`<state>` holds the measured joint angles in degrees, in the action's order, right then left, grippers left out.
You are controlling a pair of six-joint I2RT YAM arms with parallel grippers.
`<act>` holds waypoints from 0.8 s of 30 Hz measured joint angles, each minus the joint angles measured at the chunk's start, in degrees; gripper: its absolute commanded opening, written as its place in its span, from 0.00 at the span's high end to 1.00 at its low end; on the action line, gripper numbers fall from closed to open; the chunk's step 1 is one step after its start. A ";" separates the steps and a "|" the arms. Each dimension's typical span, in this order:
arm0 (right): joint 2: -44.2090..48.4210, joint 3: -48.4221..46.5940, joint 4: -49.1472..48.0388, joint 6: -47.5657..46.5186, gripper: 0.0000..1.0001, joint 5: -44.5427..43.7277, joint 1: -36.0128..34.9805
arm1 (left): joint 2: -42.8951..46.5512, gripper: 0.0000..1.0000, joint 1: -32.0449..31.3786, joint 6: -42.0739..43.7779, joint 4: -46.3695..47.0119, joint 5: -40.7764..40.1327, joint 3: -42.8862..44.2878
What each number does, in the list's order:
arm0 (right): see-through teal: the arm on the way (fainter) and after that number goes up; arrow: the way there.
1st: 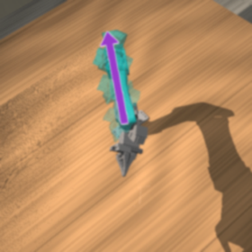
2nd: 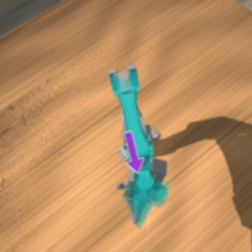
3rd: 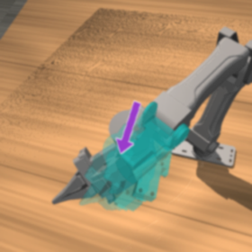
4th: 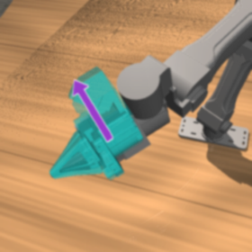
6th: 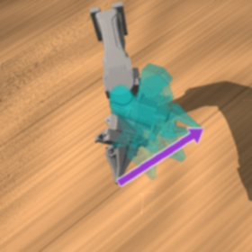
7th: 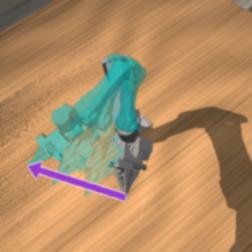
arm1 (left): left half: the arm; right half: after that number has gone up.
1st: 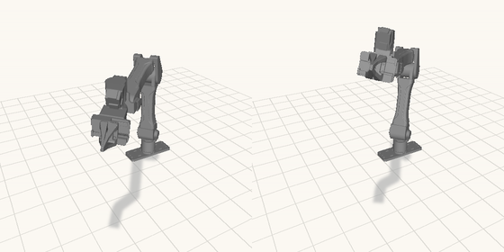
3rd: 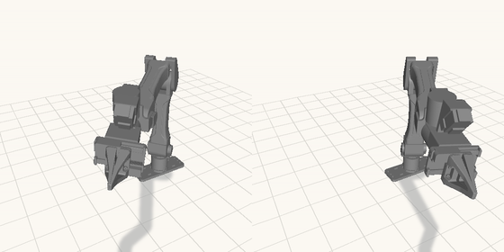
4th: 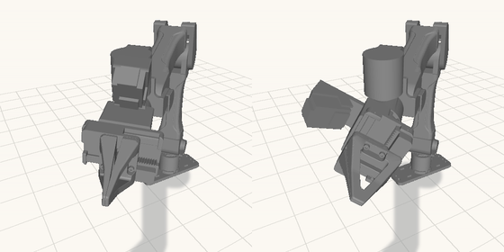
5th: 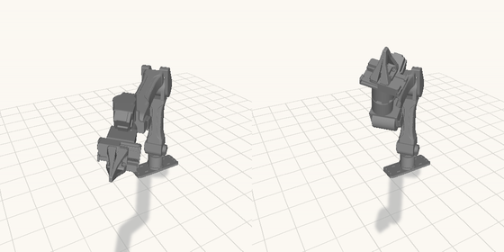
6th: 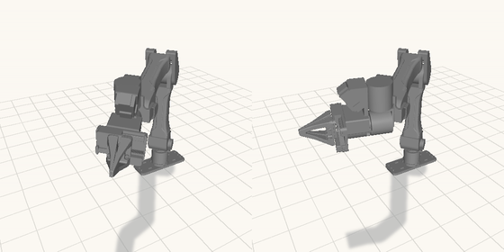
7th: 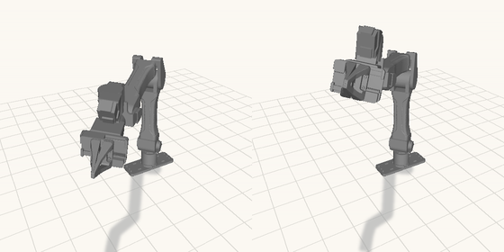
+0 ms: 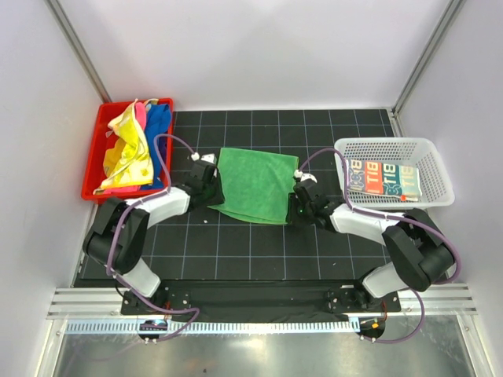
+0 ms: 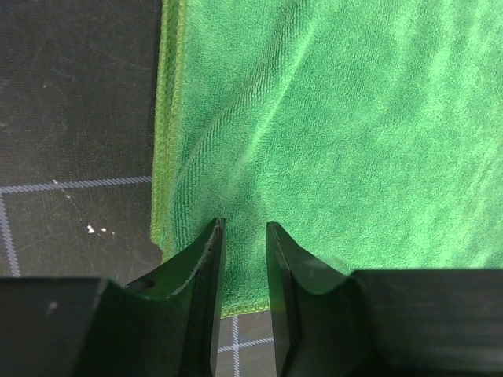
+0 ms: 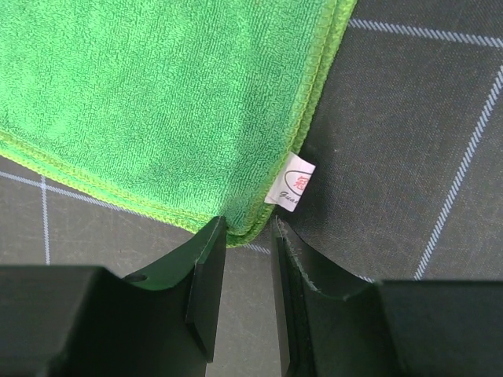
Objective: Fold and stack the towels
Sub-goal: Fold the towel
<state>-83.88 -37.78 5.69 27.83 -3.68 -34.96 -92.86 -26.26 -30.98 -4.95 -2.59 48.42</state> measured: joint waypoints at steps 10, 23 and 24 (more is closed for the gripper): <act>0.00 0.09 -0.17 1.46 0.55 -0.04 -0.24 | 4.92 0.42 -0.04 -0.37 -3.63 -7.45 -0.02; 0.00 0.59 -1.49 2.56 0.61 0.46 -0.24 | 3.69 0.35 4.11 -1.66 1.25 -4.57 -3.93; 0.00 0.68 -1.57 2.69 0.62 0.61 -0.24 | 3.17 0.35 4.70 -1.79 2.12 -3.56 -4.31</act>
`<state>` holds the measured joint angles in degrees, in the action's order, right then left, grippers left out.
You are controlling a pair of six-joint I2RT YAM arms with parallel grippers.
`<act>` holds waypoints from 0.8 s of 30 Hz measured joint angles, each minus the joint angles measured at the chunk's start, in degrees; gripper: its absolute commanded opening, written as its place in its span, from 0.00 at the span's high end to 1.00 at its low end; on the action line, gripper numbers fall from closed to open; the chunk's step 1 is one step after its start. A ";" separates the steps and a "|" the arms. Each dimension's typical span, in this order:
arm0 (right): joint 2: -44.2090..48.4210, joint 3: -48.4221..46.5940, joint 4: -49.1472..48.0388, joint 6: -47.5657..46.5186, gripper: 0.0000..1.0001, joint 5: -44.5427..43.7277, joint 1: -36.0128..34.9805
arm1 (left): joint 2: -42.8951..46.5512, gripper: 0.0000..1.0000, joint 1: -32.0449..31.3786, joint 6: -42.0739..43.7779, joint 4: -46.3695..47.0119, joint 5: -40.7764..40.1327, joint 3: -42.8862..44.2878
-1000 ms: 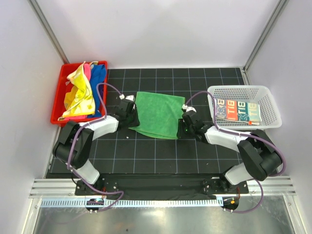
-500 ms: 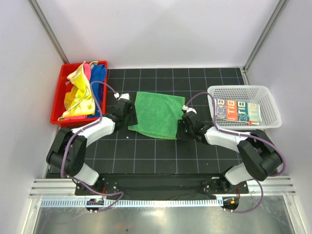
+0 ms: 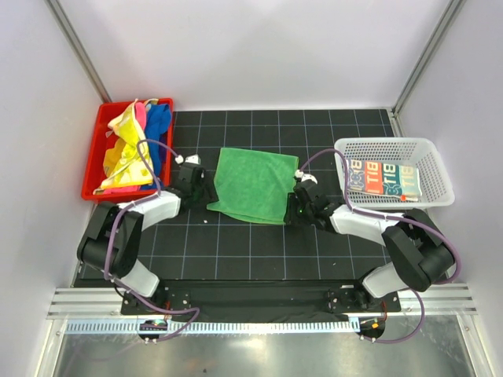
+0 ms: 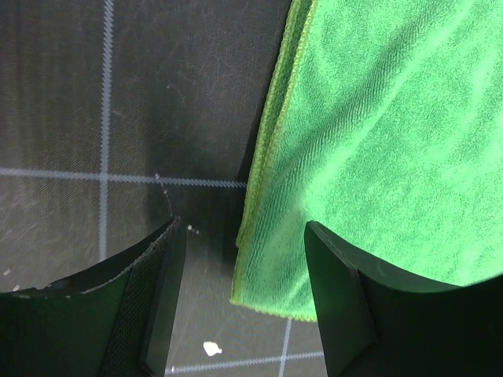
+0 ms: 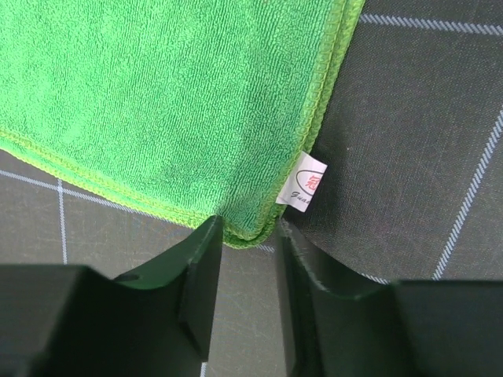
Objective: Fold and stack the towels
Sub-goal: Fold the towel
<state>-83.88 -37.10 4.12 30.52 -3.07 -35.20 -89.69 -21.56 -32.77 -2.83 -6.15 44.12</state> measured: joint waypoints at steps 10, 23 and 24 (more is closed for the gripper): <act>-0.94 -0.28 -0.57 0.66 0.81 0.48 0.00 | -2.43 0.61 0.70 -2.49 9.40 7.37 -2.32; -1.38 -9.11 6.34 -1.53 0.85 -2.27 0.50 | 1.66 0.68 0.70 -5.90 1.49 12.37 -1.57; -1.44 -9.88 6.75 -1.79 0.85 -2.38 0.70 | 2.40 0.65 0.70 -6.12 0.90 12.87 -1.22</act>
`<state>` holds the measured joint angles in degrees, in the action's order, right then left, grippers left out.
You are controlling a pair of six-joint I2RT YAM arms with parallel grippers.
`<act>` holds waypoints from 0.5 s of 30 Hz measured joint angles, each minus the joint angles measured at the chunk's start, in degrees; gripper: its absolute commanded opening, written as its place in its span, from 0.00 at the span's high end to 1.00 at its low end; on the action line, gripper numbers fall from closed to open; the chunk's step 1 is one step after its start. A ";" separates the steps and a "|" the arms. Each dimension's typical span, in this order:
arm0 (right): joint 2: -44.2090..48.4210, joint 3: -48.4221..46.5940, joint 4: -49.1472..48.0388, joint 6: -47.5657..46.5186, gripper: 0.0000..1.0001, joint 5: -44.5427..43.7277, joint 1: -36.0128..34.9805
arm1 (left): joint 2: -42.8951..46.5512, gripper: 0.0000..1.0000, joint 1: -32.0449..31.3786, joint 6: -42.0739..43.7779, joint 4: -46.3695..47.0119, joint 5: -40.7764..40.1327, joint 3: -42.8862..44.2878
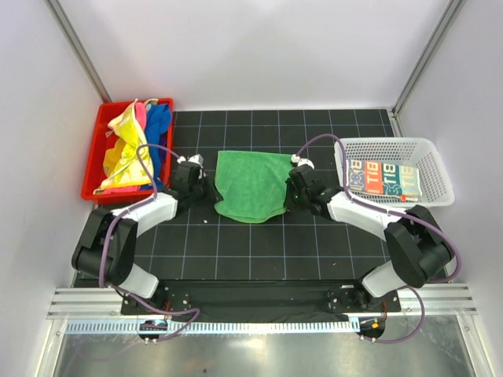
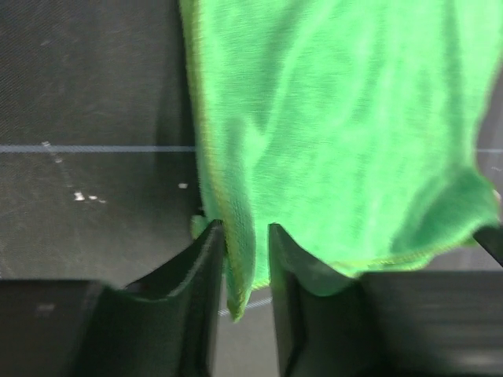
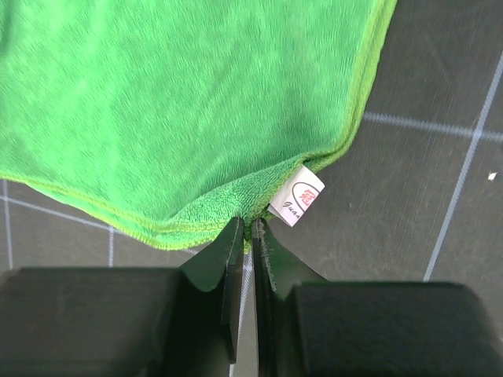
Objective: Fold and stack the towels
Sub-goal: Fold the towel
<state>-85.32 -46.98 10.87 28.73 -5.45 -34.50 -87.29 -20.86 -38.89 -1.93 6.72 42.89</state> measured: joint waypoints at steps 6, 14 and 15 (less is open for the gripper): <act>-1.86 -2.73 1.09 -0.87 0.86 -0.24 0.90 | 2.93 0.60 0.00 -1.33 -1.05 3.21 0.96; -2.47 -2.49 1.66 -1.62 0.85 -0.20 3.21 | 4.13 0.59 0.00 -1.64 -2.80 4.46 0.96; -2.47 -2.25 1.64 -1.64 0.86 -0.15 3.85 | 4.31 0.59 0.00 -1.62 -2.91 4.44 0.96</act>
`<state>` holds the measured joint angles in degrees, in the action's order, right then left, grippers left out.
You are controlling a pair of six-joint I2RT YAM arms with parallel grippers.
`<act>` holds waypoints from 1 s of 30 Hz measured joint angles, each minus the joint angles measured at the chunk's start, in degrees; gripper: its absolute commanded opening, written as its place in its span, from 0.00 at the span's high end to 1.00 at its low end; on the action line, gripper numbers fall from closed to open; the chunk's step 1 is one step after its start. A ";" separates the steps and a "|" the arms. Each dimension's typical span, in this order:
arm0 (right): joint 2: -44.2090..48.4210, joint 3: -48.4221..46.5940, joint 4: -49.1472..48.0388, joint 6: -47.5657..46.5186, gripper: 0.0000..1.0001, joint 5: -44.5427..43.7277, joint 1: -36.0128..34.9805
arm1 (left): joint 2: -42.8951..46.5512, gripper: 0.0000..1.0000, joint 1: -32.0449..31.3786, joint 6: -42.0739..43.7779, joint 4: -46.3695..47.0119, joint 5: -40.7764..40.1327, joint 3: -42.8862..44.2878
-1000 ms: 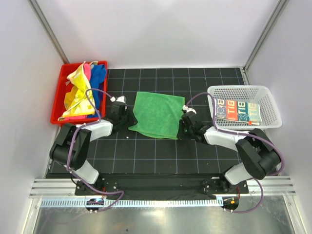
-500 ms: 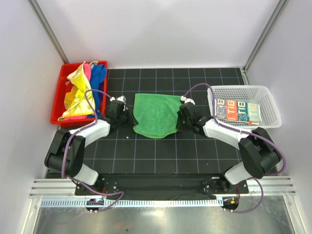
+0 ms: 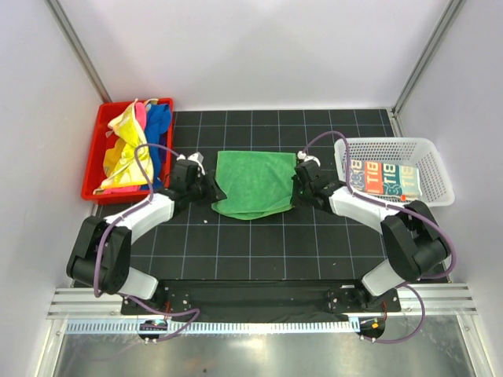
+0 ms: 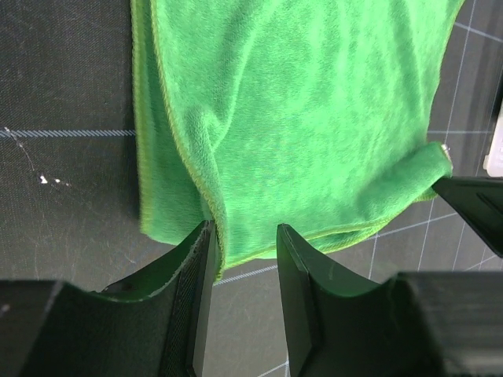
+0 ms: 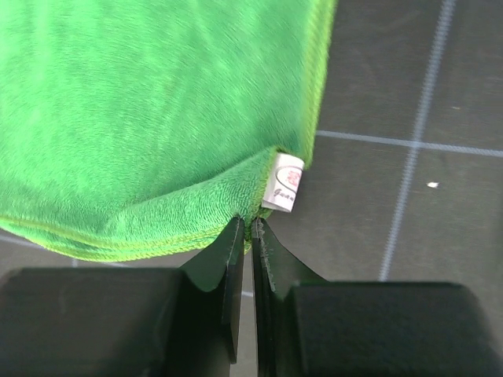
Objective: Fold and stack the towels
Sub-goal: Fold the towel
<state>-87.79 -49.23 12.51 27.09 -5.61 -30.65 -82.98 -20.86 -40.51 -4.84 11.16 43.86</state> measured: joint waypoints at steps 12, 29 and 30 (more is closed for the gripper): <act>-0.35 2.38 -0.70 -0.24 0.85 1.81 2.60 | -1.31 0.55 0.00 0.50 -0.74 -1.86 -0.35; 11.37 9.01 2.38 0.11 0.64 1.75 2.21 | -1.36 0.57 -0.02 1.88 -3.67 -5.09 2.27; 10.95 7.91 2.84 0.09 0.64 1.64 2.21 | -1.62 0.57 -0.11 1.95 -3.82 -5.18 3.67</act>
<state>-76.84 -41.32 15.35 27.18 -3.97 -28.45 -84.60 -20.97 -38.57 -8.67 5.98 47.53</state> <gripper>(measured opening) 0.360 0.438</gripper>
